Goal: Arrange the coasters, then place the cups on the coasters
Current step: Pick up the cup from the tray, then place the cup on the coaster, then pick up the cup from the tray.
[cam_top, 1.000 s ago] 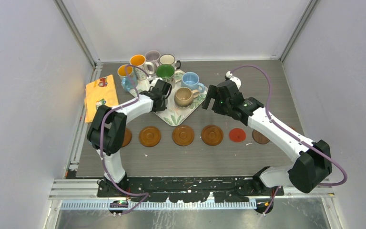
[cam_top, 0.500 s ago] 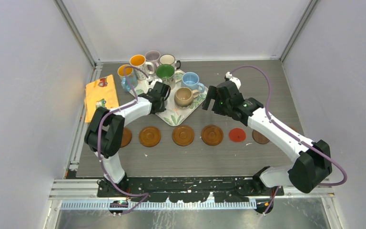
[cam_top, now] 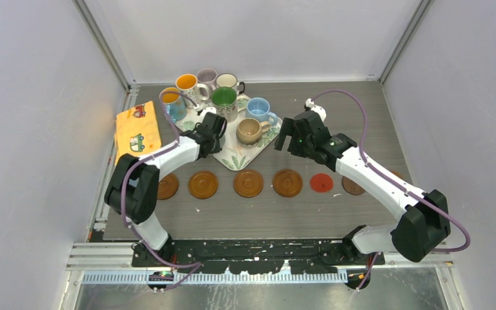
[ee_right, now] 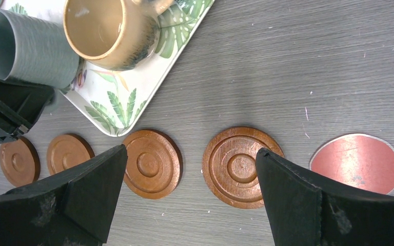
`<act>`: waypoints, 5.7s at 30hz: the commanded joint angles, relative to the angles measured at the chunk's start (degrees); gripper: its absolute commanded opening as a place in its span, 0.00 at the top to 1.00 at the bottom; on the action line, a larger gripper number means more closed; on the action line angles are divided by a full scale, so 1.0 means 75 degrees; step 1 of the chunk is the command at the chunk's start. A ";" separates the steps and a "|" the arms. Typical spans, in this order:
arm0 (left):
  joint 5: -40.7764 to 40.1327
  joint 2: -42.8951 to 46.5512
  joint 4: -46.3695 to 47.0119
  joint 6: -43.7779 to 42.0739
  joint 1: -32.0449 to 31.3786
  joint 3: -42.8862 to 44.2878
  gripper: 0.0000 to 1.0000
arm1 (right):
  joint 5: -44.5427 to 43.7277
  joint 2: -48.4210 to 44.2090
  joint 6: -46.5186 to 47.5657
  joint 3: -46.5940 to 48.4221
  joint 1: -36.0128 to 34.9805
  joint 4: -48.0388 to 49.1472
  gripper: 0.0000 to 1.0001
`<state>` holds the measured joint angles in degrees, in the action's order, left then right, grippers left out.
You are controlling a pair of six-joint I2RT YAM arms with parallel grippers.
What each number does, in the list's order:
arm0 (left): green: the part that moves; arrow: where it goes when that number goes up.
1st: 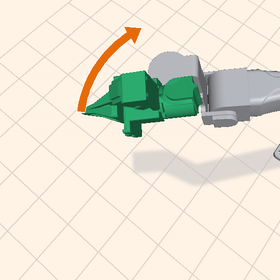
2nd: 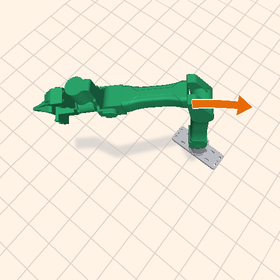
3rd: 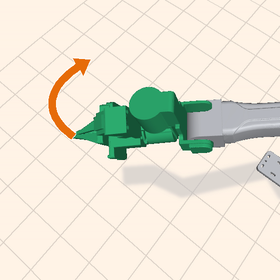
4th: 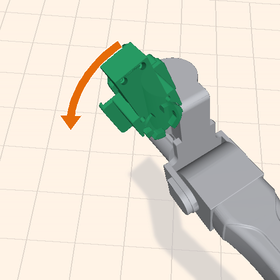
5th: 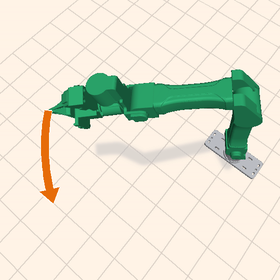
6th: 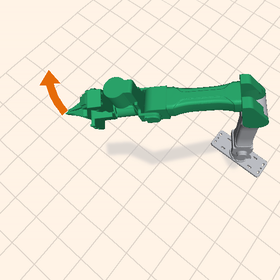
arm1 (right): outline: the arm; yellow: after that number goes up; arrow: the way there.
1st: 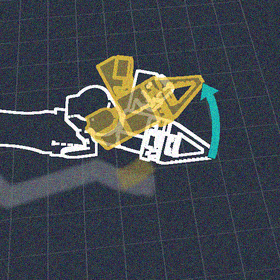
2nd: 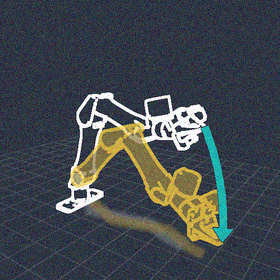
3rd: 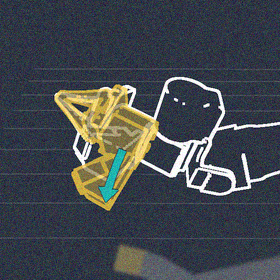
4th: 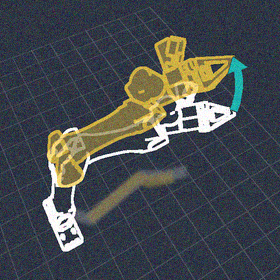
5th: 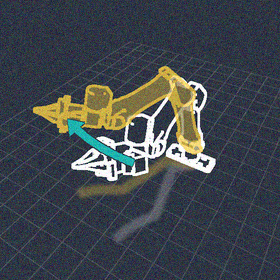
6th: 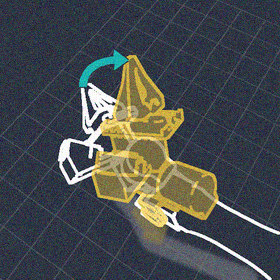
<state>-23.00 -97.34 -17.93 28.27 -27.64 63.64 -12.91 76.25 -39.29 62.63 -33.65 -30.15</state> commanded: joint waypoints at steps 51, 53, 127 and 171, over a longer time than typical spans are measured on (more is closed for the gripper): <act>-0.1330 0.4930 -0.2539 0.1961 0.5674 -0.2676 0.99 | 0.0912 -0.0985 0.0079 -0.0671 -0.0491 0.0892 0.00; -0.1349 0.4824 -0.2415 0.1961 0.5713 -0.2752 0.99 | 0.0912 -0.0979 0.0076 -0.0675 -0.0496 0.0891 0.00; -0.1193 0.5056 -0.2847 0.2489 0.6099 -0.3084 0.01 | 0.0678 -0.1119 0.0188 -0.0640 -0.0535 0.0773 0.00; 0.0290 0.3242 -0.1778 0.0425 0.1690 -0.0311 0.00 | -0.0702 -0.0663 0.0363 0.0008 -0.0528 0.0107 0.00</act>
<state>-27.92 -69.73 -40.18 37.36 -14.63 56.58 -13.91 71.40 -37.60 59.40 -37.41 -28.82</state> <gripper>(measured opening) 0.996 0.998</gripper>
